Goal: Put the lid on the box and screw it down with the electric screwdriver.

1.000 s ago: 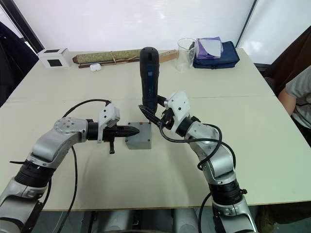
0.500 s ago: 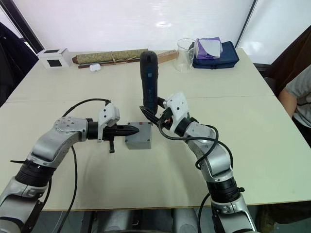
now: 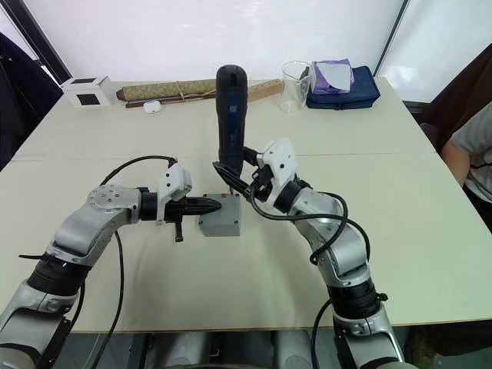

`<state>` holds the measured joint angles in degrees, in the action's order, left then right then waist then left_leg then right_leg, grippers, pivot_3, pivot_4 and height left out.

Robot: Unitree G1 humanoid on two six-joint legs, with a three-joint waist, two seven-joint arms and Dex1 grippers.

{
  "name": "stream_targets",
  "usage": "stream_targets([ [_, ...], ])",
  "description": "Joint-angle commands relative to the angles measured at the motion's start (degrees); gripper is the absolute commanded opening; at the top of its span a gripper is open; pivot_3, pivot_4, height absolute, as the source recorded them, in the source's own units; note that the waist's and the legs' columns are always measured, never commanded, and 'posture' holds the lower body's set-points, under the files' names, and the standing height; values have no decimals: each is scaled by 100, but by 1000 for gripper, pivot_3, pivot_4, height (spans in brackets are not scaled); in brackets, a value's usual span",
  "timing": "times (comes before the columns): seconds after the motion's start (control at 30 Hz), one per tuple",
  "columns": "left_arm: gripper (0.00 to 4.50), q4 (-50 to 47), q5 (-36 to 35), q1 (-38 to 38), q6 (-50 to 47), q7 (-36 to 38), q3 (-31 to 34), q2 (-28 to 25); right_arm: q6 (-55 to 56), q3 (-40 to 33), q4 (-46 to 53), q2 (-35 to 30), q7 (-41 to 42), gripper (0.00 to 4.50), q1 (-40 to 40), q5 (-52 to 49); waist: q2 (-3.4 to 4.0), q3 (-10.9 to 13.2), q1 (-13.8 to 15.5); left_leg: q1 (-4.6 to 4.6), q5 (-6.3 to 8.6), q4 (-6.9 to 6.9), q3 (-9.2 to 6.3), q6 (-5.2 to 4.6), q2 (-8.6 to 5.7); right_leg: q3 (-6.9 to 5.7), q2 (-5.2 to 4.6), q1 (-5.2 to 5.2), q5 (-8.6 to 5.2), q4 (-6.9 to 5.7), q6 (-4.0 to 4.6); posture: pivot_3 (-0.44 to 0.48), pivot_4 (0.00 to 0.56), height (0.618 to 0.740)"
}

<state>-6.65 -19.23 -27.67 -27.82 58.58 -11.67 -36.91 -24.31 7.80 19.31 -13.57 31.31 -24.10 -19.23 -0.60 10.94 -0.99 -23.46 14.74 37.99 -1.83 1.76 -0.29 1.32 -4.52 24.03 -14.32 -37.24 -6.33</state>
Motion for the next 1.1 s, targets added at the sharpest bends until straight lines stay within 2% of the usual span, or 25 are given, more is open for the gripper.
stream_targets([
  [0.03, 0, 115, 186, 66, -73, -17, -65, -63, 386, -43, 9, 9, 37, 2157, -118, 76, 0, 0, 0, 0, 0, 0, 0, 0, 0, 0, 0, 0, 0, 0, 0, 0, 150, 740],
  [0.5, 0, 66, 199, 93, -89, -44, -66, -68, 505, 99, -314, -127, 268, 2157, -28, 190, -1, -1, -1, 8, 0, 0, -1, 0, 0, 0, 0, -8, 0, 0, 0, 0, 150, 740],
  [0.6, 0, 116, 247, 94, -61, -50, -124, -32, 328, 459, -603, -314, 290, 2157, -81, 613, 1, -3, -7, 11, 0, 0, -1, 0, 0, 0, 0, -12, 0, 0, 0, 0, 150, 740],
  [0.8, 0, 120, 302, 251, -68, -88, -113, -8, 262, 589, -955, -282, 165, 2157, -69, 790, -21, -33, -7, 106, 2, -27, 0, -3, 2, -2, 1, -104, -14, 26, 16, 0, 150, 740],
  [1.1, 0, 67, 279, 315, -127, -158, -92, 25, 185, 441, -910, -312, 142, 2157, 175, 705, -47, -134, 5, 161, 2, -80, 0, -3, 3, -2, -3, -143, -28, 46, 33, 0, 150, 740],
])
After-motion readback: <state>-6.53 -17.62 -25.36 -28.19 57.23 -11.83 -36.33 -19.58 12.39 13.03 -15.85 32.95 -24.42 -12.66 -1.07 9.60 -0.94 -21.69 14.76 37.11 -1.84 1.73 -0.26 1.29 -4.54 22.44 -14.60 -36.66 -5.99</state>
